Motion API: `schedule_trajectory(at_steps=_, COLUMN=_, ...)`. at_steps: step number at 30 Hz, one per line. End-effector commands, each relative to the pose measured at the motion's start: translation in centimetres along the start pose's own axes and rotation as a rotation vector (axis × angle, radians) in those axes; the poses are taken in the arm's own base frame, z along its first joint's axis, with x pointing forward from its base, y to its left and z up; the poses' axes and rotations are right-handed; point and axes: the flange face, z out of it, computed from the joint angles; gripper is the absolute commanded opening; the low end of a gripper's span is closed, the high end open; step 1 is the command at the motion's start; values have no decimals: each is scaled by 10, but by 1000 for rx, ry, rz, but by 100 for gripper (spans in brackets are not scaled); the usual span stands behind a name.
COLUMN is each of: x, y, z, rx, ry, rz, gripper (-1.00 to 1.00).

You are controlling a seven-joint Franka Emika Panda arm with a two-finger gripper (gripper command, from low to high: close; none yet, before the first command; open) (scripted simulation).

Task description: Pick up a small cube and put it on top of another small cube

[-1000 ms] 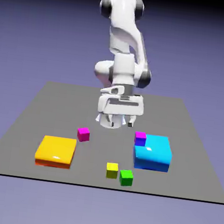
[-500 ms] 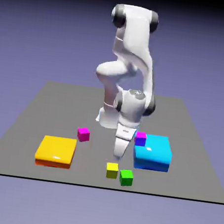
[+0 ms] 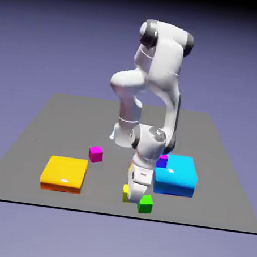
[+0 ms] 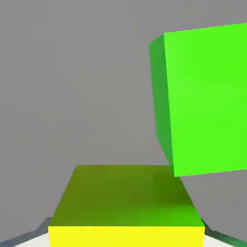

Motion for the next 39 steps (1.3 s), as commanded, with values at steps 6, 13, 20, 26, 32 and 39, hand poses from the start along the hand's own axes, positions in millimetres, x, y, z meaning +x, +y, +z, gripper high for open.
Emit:
schedule_trajectory(at_steps=6, x=-48, y=15, z=-20, rx=58, ry=-26, rz=176, gripper=-100)
schedule_trajectory(at_steps=13, x=-152, y=23, z=-24, rx=159, ry=-92, rz=568, gripper=-100)
schedule_trajectory(at_steps=20, x=-240, y=2, z=-27, rx=217, ry=-160, rz=938, gripper=-100)
schedule_trajectory(at_steps=26, x=-298, y=-31, z=-27, rx=223, ry=-217, rz=1246, gripper=-100)
schedule_trajectory(at_steps=32, x=-298, y=-38, z=0, rx=220, ry=-220, rz=1262, gripper=-100)
schedule_trajectory(at_steps=39, x=-299, y=-51, z=40, rx=222, ry=-219, rz=1262, gripper=-100)
